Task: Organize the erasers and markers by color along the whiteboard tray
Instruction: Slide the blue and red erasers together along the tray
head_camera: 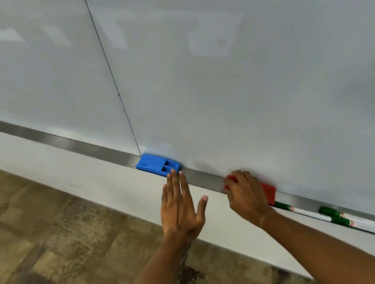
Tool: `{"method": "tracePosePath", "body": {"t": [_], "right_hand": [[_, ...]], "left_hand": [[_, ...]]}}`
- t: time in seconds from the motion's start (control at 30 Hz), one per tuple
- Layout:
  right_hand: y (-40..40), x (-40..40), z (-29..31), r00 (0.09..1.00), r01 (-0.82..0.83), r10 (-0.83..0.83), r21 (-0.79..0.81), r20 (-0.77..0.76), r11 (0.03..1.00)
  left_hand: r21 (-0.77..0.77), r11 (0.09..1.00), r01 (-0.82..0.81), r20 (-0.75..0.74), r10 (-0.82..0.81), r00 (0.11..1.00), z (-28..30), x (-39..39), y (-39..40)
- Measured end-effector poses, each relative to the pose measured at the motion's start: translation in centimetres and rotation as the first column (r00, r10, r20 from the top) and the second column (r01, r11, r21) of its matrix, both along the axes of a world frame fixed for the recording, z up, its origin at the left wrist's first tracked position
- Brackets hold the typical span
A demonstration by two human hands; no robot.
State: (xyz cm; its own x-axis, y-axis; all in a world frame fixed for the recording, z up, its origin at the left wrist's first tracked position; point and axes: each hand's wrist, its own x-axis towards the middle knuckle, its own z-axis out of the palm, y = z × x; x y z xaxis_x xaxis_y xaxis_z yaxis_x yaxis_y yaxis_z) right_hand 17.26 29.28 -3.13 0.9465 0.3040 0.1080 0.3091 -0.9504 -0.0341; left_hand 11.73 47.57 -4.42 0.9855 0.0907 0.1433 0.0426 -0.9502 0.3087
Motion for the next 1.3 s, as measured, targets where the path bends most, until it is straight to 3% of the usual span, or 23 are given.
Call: {"method": "tracePosePath", "body": {"t": [0.17, 0.47, 0.63, 1.13, 1.3], "right_hand": [[-2.6, -0.6, -0.1, 0.996, 0.052, -0.055, -0.043, -0.063, 0.998], [-4.1, -0.6, 0.2, 0.989, -0.031, 0.026, -0.026, -0.148, 0.999], [-4.3, -0.4, 0.5, 0.991, -0.068, 0.065, -0.017, -0.119, 0.998], [3.4, 2.7, 1.2, 0.977, -0.184, 0.197, 0.156, -0.076, 0.971], [5.9, 3.4, 0.9, 0.970, -0.213, 0.227, 0.145, -0.091, 0.966]], "left_hand": [[0.029, 0.999, 0.034, -0.018, -0.033, 0.999, -0.2, 0.3, -1.6], [0.044, 0.999, 0.025, -0.022, -0.024, 0.999, -0.8, 0.6, -4.3], [0.036, 0.999, -0.005, -0.008, 0.006, 1.000, -0.7, 0.4, -5.1], [0.057, 0.993, -0.105, -0.020, 0.106, 0.994, -0.7, -0.9, -2.0], [0.063, 0.990, -0.125, -0.046, 0.128, 0.991, -1.1, -1.0, -0.6]]}}
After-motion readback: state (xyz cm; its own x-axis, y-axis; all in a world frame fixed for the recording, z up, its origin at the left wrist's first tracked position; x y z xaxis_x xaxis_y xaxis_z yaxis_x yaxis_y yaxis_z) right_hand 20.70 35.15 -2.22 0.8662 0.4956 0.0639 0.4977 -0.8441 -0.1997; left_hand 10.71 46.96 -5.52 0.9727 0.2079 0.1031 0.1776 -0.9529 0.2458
